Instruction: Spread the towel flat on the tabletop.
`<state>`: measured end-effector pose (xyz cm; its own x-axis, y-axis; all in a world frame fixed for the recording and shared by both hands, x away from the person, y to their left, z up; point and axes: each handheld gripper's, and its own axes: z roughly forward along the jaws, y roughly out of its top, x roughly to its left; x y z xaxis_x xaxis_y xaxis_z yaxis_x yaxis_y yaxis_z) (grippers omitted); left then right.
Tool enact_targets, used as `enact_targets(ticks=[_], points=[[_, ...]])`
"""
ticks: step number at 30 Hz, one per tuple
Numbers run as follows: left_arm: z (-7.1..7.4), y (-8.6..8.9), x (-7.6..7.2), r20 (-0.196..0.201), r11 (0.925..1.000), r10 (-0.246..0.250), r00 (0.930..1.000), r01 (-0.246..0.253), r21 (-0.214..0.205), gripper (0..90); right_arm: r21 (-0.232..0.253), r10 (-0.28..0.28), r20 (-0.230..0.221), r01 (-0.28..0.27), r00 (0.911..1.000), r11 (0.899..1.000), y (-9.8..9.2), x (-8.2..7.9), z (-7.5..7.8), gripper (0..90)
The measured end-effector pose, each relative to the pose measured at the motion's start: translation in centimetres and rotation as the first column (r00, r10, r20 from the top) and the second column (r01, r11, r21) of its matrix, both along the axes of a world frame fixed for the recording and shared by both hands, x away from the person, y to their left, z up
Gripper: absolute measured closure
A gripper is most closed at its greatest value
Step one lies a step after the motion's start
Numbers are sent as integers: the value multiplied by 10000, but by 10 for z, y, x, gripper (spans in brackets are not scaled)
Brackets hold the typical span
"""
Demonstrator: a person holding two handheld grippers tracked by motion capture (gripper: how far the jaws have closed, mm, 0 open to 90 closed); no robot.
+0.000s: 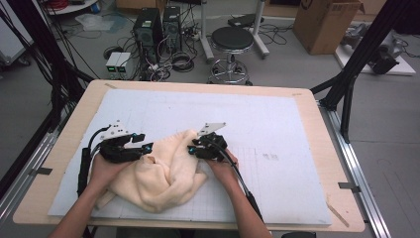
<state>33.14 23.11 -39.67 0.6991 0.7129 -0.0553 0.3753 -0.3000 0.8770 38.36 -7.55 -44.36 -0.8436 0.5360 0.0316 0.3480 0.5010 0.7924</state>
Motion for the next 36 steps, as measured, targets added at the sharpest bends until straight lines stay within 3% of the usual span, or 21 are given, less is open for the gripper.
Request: enact_targets(ticks=[3, 6, 11, 12, 14, 16, 19, 22, 23, 24, 28, 32, 36], points=[[0, 0, 0, -6, 10000, -17, 10000, 17, -8, 489, -202, 208, -3, -208, 9998, 9996, 2, 0, -1, 889], [0, 1, 0, -3, 10000, 11, 10000, -11, -28, 489, -54, 232, -252, -234, 9994, 9997, -3, 1, 1, 894], [-1, 0, 1, -35, 10000, -20, 10000, 19, -31, 488, 205, 102, -234, -97, 9997, 9997, -12, -1, 7, 893], [0, 0, 1, -37, 10000, 4, 10000, -4, -52, 489, 295, 42, -247, -35, 9997, 9996, -13, -1, 8, 877], [0, 1, 0, 1, 10000, 24, 10000, -24, -61, 488, 472, -6, -380, 24, 9993, 9989, -16, -2, 9, 687], [0, 1, 1, -3, 10000, 11, 10000, -11, -31, 488, 709, 70, -575, -29, 9983, 9975, -18, -3, 9, 616], [-1, 0, 1, -25, 10000, -7, 10000, 6, -37, 488, 493, -71, -747, 108, 9972, 9987, -16, -4, 6, 556], [0, 0, 1, -44, 10000, 6, 10000, -6, -26, 487, -8, -193, -810, 193, 9965, 9998, -8, -4, -1, 610], [0, 1, 1, -17, 10000, 14, 10000, -14, -5, 487, -196, -211, -606, 200, 9979, 9996, -6, -5, -1, 702], [0, 1, 0, -17, 10000, 21, 10000, -21, -58, 487, -196, -211, -606, 200, 9979, 9996, -6, -5, -1, 702], [0, 2, 1, 17, 9999, 63, 10000, -63, -134, 487, -268, -117, -612, 101, 9981, 9996, -7, -5, -1, 855], [3, 1, 2, 26, 9995, 104, 9999, -103, -291, 488, -102, -50, -772, 42, 9970, 9999, -14, -4, 3, 876], [10, -3, 7, 88, 9990, 106, 9999, -102, -446, 489, -34, -412, -394, 411, 9984, 9991, -36, -11, 18, 876]])
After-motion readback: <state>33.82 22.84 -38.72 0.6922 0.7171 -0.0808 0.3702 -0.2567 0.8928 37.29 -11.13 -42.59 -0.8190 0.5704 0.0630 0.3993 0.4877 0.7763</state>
